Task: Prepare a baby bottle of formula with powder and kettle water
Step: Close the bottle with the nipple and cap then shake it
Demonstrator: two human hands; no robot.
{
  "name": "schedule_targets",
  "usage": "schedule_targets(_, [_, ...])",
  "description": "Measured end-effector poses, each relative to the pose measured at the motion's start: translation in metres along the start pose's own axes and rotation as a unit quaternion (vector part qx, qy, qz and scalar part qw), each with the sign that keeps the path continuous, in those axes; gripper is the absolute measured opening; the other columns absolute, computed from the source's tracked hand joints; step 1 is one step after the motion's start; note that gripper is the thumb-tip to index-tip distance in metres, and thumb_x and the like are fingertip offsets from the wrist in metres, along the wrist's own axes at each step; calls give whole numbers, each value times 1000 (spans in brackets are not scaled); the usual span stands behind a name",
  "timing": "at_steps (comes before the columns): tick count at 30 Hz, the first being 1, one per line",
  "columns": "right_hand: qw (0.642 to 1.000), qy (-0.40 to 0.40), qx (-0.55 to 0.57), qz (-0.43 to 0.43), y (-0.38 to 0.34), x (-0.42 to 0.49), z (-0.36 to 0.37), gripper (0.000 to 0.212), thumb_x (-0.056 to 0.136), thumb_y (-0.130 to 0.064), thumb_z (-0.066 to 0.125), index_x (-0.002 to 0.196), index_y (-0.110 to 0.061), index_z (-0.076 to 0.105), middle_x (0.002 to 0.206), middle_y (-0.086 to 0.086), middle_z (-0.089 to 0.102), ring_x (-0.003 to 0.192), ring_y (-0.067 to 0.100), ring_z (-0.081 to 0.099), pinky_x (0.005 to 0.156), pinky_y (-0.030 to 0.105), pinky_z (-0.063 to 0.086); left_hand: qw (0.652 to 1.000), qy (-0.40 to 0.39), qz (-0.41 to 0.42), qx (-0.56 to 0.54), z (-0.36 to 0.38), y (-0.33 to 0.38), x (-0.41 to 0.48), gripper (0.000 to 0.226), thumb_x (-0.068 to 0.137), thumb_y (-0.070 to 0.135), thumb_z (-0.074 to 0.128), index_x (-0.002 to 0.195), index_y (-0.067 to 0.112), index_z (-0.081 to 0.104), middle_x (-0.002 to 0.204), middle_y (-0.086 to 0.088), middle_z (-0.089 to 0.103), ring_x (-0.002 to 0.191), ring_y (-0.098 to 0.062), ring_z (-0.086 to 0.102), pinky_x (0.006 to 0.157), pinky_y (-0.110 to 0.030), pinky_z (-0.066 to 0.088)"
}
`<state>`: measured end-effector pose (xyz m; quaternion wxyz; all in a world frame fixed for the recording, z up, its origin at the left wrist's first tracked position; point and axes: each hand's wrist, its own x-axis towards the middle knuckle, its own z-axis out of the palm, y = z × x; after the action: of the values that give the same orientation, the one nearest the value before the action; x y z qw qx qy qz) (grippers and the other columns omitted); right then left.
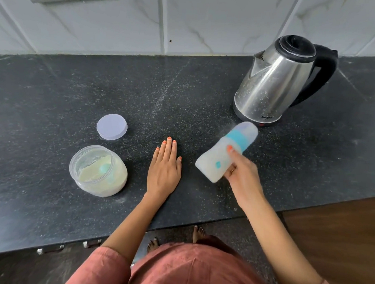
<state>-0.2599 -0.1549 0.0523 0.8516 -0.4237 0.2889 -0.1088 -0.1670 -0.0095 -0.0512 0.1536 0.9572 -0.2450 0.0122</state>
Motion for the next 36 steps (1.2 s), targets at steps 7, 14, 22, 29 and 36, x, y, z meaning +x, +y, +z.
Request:
schedule_targets(7, [977,-92,-189,25,12,-16,1,37,58,-25,71,93,-13,70,83,-2,75,82,11,70,70,23,57,1000,-2,-2,1,0,-2,-2,52,101,27,25,147,7,12,156,-10,11,145,-22,9,115,-31,-1])
schedule_targets(14, [1000,4,18,-18,1,0,8,13,77,-18,63,89,-15,65,82,-5,74,80,7,69,70,24,57,1000,-1,-3,-2,-1,-1,-3,51,101,28,25,147,7,13,156,-10,10,145,-22,8,115,-31,-1])
schedule_targets(22, [996,-55,-76,11,5,-7,6,22,64,-21,69,85,-14,69,85,0,75,80,10,70,70,25,57,1000,-4,3,-3,-1,0,1,52,101,27,25,147,7,13,156,-10,11,145,-22,8,116,-32,0])
schedule_targets(29, [989,-68,-126,33,13,-13,9,34,62,-27,70,93,-11,68,82,-1,75,80,11,70,67,23,57,1000,-9,-2,-10,0,-3,-3,52,101,26,27,146,6,13,156,-11,10,145,-23,8,116,-32,0])
schedule_targets(36, [998,31,50,-14,-4,3,4,15,78,-22,63,91,-15,65,84,-4,75,82,8,69,69,25,58,1000,-3,-4,-3,1,-2,-3,52,101,28,23,147,8,12,157,-9,9,145,-20,7,115,-30,-2])
